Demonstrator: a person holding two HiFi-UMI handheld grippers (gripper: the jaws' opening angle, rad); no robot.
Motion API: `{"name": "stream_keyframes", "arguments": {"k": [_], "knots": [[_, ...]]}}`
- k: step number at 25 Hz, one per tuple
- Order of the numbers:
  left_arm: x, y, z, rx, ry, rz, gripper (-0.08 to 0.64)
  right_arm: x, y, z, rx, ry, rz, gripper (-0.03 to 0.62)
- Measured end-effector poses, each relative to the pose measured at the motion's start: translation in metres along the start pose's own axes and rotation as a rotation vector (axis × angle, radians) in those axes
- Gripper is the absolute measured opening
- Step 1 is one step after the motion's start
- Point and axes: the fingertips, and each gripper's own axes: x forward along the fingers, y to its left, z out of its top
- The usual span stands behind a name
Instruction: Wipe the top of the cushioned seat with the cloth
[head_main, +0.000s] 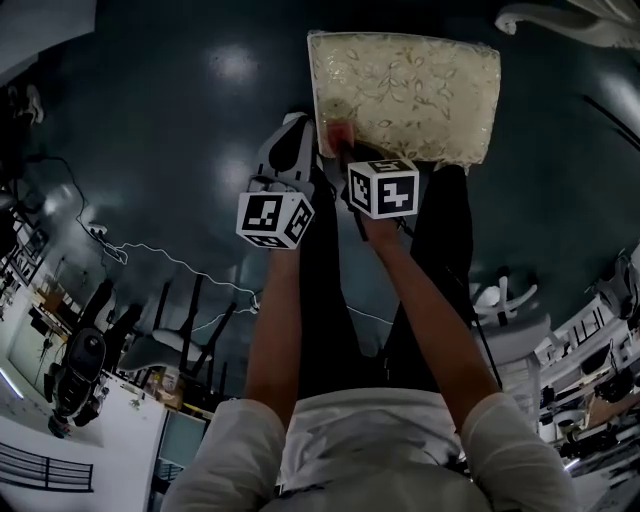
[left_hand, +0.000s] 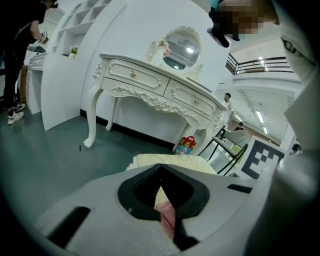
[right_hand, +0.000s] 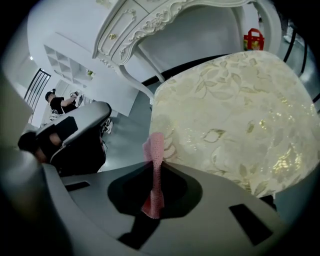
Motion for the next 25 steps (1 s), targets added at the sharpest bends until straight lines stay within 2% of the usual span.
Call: {"name": "stream_keyframes", "arguments": {"k": [9, 12, 19, 21, 25], "knots": [[0.035, -0.066, -0.007, 0.073, 0.051, -0.104, 0.012, -0.057, -0.082, 0.0, 0.062, -0.052, -0.085, 0.025], [0.05, -0.091, 0.002, 0.095, 0.04, -0.142, 0.012, -0.08, -0.115, 0.005, 0.067, -0.076, -0.126, 0.025], [0.078, -0.159, 0.018, 0.113, 0.01, -0.232, 0.012, -0.14, -0.193, 0.0, 0.158, -0.137, -0.226, 0.025], [0.086, -0.175, 0.019, 0.123, 0.007, -0.256, 0.012, -0.147, -0.208, 0.0, 0.188, -0.156, -0.232, 0.025], [0.093, -0.196, 0.016, 0.138, 0.014, -0.297, 0.012, -0.162, -0.232, 0.0, 0.216, -0.173, -0.296, 0.025]]}}
